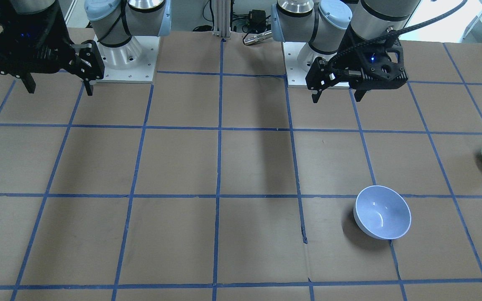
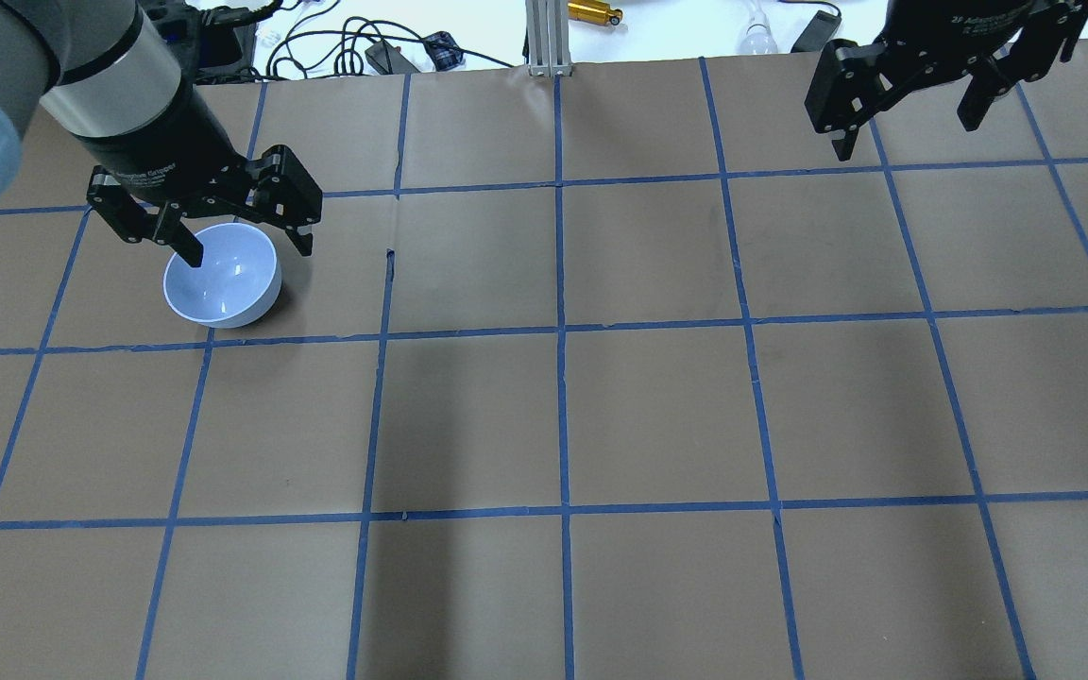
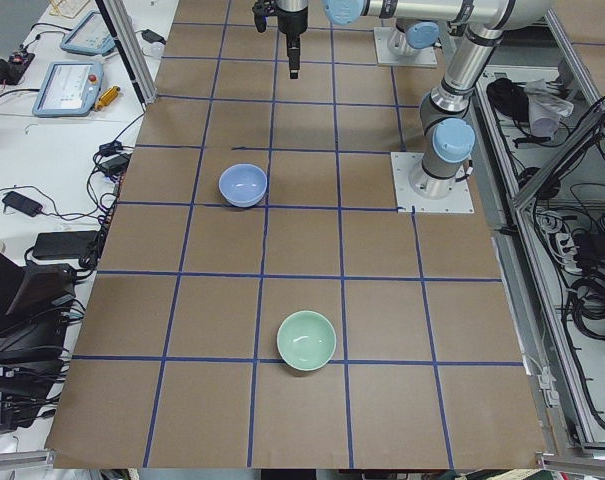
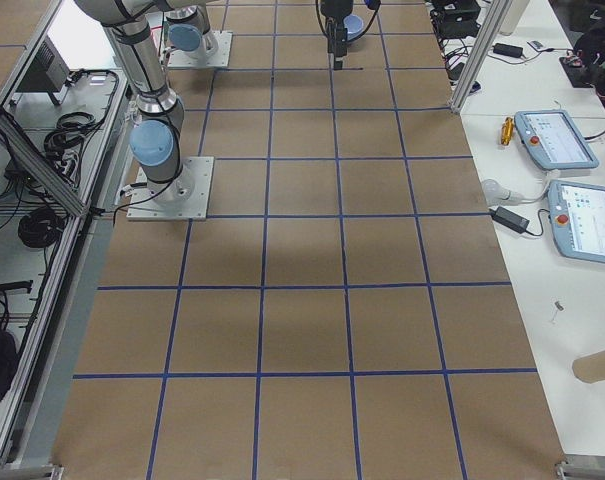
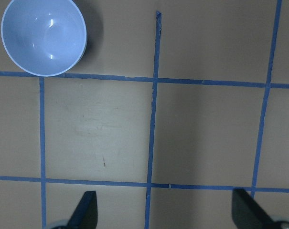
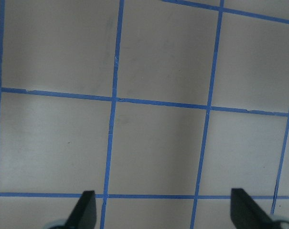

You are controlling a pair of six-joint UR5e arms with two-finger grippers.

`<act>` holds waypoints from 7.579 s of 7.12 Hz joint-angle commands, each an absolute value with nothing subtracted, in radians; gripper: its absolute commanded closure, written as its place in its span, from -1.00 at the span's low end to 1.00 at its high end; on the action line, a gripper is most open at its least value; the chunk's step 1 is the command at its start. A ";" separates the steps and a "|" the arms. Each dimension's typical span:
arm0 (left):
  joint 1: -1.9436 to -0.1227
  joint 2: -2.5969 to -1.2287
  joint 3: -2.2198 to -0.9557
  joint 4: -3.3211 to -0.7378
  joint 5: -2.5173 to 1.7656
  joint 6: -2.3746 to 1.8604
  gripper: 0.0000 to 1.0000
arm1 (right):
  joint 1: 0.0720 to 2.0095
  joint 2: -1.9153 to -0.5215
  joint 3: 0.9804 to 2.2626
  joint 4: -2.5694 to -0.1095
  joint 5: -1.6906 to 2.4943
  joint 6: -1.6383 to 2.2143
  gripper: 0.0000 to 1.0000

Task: Stack green bowl on blue bowl
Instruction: 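Open the left gripper and lift it away from the light blue bowl, then move the left gripper toward the robot, down over the pale green bowl, then grasp the rim of the pale green bowl with the left gripper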

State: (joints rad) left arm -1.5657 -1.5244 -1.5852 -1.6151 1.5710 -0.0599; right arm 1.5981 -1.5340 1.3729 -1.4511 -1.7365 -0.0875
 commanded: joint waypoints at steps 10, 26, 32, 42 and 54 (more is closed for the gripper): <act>-1.508 -1.503 -1.629 -1.583 1.574 0.044 -1.00 | 1.598 -1.534 1.373 -1.451 -1.736 -0.087 -1.00; -0.497 -1.758 -1.695 -1.280 1.620 1.993 -1.00 | 1.598 -1.534 1.373 -1.451 -1.736 -0.087 -1.00; -0.365 -1.994 -1.687 -1.021 1.519 2.192 -1.00 | 1.598 -1.534 1.373 -1.451 -1.736 -0.087 -1.00; -0.364 -2.100 -1.684 -0.914 1.477 2.266 -0.37 | 1.598 -1.534 1.373 -1.451 -1.736 -0.087 -1.00; -0.420 -2.034 -1.686 -0.943 1.552 2.247 1.00 | 1.598 -1.534 1.373 -1.451 -1.736 -0.087 -1.00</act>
